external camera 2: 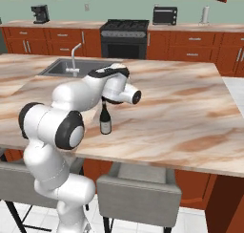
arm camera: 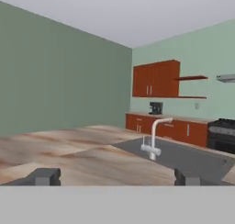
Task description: Get the candle and the wine from the cabinet and move them to the dining counter.
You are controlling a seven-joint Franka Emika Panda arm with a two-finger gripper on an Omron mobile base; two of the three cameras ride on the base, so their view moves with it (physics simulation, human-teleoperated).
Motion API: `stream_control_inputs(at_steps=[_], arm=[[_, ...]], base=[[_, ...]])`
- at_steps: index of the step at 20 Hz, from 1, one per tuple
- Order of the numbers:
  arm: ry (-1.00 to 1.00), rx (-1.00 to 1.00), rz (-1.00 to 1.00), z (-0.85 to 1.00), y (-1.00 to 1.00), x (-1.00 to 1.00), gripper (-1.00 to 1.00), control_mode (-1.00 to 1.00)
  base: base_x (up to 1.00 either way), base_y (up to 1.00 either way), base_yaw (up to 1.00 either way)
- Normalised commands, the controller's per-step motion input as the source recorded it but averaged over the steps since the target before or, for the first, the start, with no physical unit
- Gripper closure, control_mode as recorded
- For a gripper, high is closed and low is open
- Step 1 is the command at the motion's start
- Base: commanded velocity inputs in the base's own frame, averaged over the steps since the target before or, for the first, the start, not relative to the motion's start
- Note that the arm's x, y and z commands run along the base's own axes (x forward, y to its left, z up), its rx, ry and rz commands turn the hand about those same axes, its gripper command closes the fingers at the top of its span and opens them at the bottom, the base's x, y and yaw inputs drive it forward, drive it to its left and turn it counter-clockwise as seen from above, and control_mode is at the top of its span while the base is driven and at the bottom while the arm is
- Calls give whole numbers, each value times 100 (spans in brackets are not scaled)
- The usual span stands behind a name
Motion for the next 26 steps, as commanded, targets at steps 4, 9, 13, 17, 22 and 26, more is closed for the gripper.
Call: stream_control_inputs(at_steps=[4,9,13,17,22,26], arm=[[2,-9,-21,80,0,-44,-100,-100],[7,-7,-23,72,0,-71,-100,-100],[9,-1,-22,65,0,-90,-100,-100],[14,0,-23,75,0,-86,-100,-100],[17,0,-21,67,0,-93,-100,-100],[21,0,-20,49,0,-100,-100,-100]], base=[[0,0,0],[0,0,0],[0,0,0],[0,0,0],[0,0,0],[0,0,0]])
